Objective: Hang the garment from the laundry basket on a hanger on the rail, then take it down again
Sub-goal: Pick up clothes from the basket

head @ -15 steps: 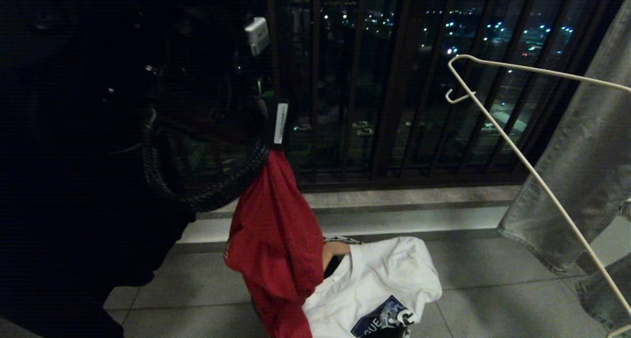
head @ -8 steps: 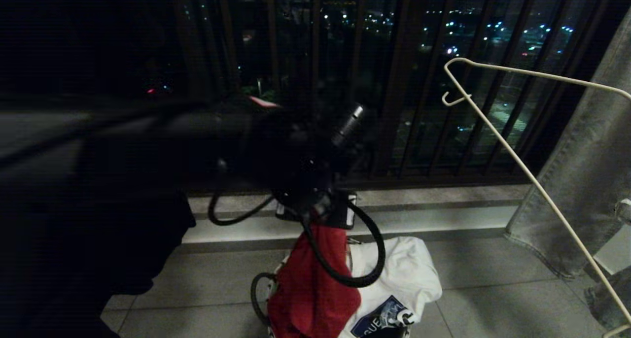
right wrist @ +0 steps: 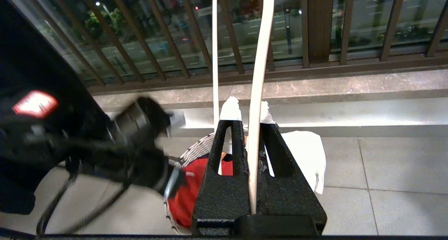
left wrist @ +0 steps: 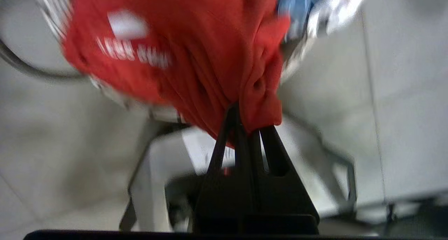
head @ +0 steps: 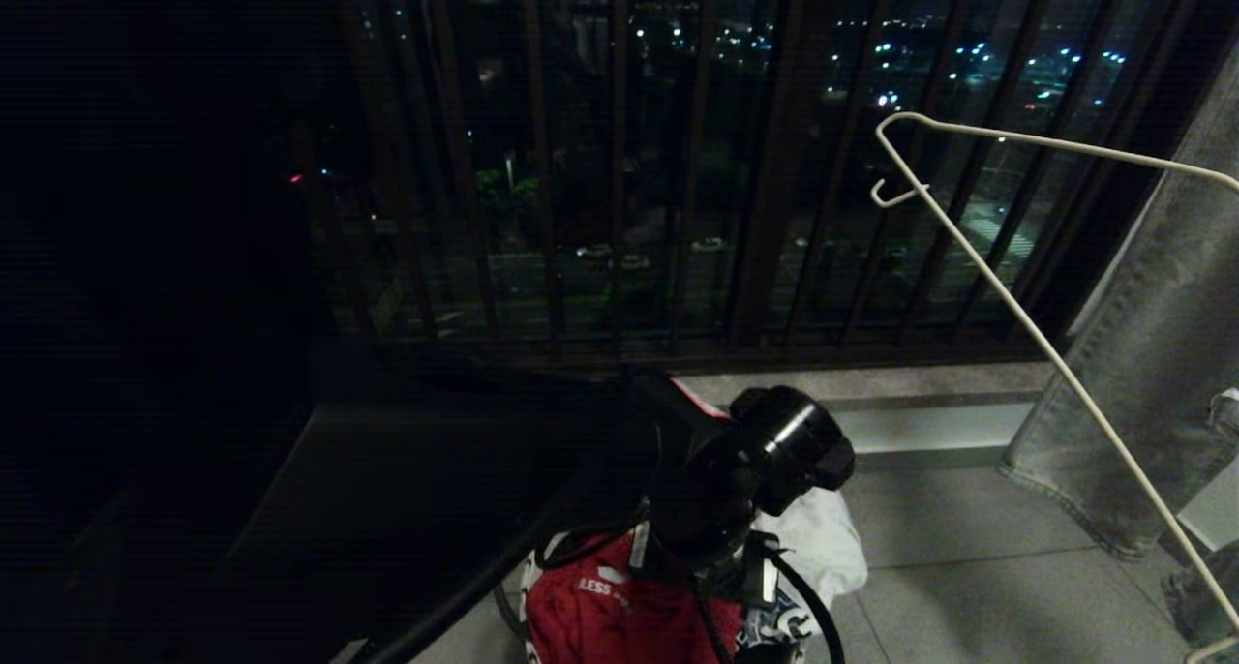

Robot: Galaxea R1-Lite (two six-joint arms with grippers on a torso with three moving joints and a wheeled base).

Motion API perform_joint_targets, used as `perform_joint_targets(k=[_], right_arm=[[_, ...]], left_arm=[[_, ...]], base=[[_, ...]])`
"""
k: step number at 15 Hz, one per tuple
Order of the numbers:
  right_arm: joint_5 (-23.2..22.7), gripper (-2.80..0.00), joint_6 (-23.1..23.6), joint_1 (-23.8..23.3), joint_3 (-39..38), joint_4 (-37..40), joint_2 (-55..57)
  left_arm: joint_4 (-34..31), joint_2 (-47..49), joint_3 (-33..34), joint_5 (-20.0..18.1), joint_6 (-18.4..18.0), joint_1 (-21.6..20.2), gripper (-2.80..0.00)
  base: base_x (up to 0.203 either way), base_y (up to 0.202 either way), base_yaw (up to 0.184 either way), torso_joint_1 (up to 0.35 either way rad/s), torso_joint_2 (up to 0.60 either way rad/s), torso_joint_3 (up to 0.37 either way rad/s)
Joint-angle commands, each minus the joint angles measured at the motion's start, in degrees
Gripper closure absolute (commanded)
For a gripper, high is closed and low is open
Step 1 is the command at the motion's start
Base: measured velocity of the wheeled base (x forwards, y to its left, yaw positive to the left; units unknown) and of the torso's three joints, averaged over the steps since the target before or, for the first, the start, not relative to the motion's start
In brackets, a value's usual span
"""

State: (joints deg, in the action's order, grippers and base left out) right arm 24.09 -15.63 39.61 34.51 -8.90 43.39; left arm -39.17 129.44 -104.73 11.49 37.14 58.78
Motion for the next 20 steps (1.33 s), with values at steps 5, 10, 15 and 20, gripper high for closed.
perform_joint_targets(k=[5, 10, 15, 20], right_arm=[[0.2, 0.0, 0.1, 0.0, -0.2, -0.1, 0.0], [0.2, 0.0, 0.2, 0.0, -1.0, -0.1, 0.6], [0.2, 0.0, 0.1, 0.0, -2.4, -1.6, 2.6], [0.2, 0.0, 0.3, 0.0, -2.7, -3.5, 2.4]], left_arm=[[-0.2, -1.1, 7.5, -0.8, 1.2, 2.9, 0.0], [-4.1, 1.8, 7.2, -0.6, 0.7, 1.9, -2.8], [-12.4, -1.9, 8.8, -3.3, 0.7, 0.3, -2.8], [-12.3, -2.6, 3.3, -3.7, -3.8, -6.7, -2.8]], base=[[0.0, 0.0, 0.0, 0.0, 0.0, 0.0], [0.0, 0.0, 0.0, 0.0, 0.0, 0.0], [0.0, 0.0, 0.0, 0.0, 0.0, 0.0], [0.0, 0.0, 0.0, 0.0, 0.0, 0.0]])
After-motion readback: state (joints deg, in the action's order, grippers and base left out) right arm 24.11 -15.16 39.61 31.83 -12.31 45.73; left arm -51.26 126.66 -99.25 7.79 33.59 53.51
